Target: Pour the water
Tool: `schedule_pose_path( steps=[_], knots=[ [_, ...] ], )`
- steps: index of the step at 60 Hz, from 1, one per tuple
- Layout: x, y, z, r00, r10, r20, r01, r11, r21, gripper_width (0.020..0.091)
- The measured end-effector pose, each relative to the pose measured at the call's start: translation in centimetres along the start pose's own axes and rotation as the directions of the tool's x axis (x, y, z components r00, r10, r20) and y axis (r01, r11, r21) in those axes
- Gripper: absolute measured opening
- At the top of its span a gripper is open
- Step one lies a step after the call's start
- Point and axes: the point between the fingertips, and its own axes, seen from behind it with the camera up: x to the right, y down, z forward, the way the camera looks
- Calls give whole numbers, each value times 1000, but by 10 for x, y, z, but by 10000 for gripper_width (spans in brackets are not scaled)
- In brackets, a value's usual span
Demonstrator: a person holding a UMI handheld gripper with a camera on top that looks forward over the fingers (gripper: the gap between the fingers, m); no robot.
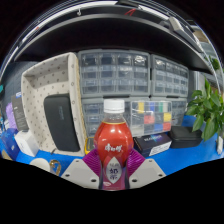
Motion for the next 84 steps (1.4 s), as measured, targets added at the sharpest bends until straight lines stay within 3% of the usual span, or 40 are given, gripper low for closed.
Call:
schedule_pose_path(
  steps=[7, 14, 25, 31, 36, 54, 66, 84],
  knots=[
    [3, 0, 3, 999, 37, 12, -38, 997, 65, 309],
    [1, 1, 2, 1000, 4, 18, -5, 998, 66, 328],
    [0, 5, -1, 1000, -19, -4, 19, 999, 49, 460],
    [5, 16, -5, 998, -39, -45, 39, 999, 0, 705],
    [2, 25, -16, 997, -50, -56, 48, 998, -32, 783],
    [-21, 59, -126, 996, -56, -75, 43, 987, -158, 786],
    [-42, 18, -197, 998, -5, -69, -4, 992, -126, 784],
    [-65, -53, -253, 998, 27, -60, -28, 1000, -9, 780]
  ],
)
